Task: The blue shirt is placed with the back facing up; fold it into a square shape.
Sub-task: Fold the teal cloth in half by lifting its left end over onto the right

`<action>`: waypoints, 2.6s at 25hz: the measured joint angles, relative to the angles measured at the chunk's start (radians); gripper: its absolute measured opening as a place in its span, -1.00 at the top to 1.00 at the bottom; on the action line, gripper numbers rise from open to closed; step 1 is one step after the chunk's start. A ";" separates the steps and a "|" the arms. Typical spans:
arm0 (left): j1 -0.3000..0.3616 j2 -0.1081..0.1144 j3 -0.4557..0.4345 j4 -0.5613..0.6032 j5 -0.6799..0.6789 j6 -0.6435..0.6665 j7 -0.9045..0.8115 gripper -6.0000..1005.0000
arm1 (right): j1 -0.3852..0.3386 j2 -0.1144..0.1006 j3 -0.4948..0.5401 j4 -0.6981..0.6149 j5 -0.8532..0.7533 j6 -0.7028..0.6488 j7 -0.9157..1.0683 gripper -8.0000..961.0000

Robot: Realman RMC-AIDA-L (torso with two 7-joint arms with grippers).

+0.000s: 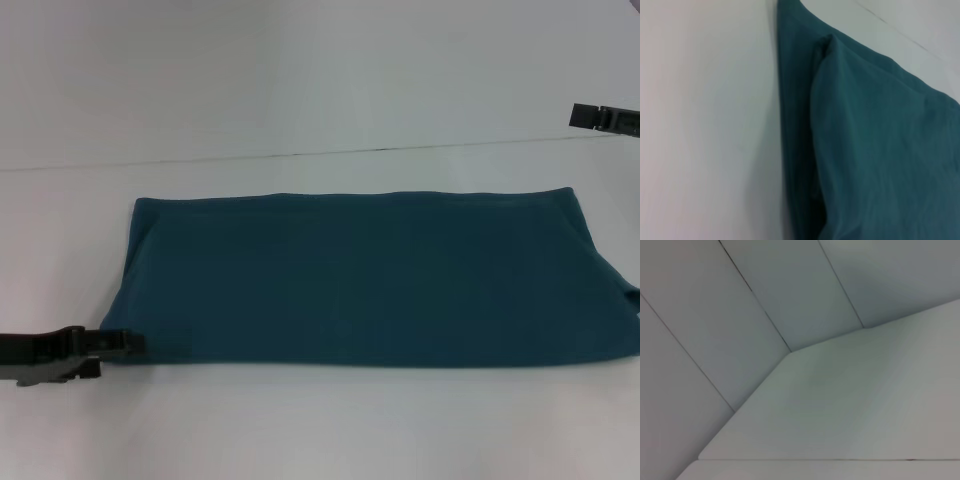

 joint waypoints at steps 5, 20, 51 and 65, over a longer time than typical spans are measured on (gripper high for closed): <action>-0.022 0.005 0.025 -0.007 0.024 -0.006 -0.015 -0.76 | -0.003 0.000 0.000 -0.007 0.005 0.000 0.001 -0.90; -0.052 0.012 0.058 -0.004 0.067 0.013 -0.035 -0.76 | -0.003 -0.003 0.004 -0.012 0.005 -0.001 0.007 -0.90; -0.084 0.014 0.125 -0.012 0.104 -0.016 -0.061 -0.76 | -0.005 -0.003 0.007 -0.012 0.016 -0.008 0.014 -0.90; -0.101 0.013 0.126 -0.011 0.101 -0.048 -0.054 -0.75 | -0.006 0.000 0.010 -0.012 0.016 -0.009 0.017 -0.90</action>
